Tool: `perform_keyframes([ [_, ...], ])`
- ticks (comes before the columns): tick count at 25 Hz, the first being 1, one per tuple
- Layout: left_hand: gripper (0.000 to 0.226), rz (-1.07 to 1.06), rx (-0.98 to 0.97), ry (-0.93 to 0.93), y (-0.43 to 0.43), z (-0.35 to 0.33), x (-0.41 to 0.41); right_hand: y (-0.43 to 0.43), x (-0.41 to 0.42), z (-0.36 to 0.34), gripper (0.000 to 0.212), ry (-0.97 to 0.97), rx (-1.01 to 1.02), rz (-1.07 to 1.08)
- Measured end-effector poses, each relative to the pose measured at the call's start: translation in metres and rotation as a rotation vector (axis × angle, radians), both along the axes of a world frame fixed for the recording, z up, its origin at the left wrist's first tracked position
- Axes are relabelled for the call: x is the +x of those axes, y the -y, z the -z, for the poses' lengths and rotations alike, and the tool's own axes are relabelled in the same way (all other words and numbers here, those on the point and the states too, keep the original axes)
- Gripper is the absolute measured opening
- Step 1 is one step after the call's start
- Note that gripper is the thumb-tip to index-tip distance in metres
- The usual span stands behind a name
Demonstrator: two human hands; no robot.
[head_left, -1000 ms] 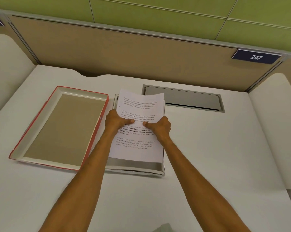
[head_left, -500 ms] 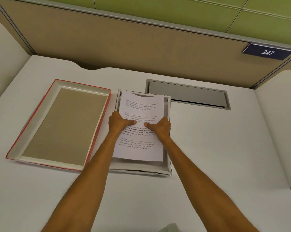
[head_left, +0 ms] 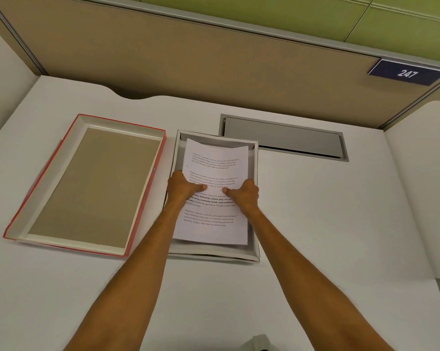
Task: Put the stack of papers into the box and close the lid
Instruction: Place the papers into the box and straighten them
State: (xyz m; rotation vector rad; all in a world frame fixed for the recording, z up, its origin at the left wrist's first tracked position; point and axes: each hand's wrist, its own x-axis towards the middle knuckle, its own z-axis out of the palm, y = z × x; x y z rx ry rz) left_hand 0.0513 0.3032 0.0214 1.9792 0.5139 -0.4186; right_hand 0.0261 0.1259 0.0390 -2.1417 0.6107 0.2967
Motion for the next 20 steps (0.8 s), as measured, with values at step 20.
perform_keyframes([
  [20,0.063,-0.065,0.120,0.086,0.011,-0.006,-0.015,-0.005,-0.009,0.006,0.066,0.071,-0.057,0.029],
])
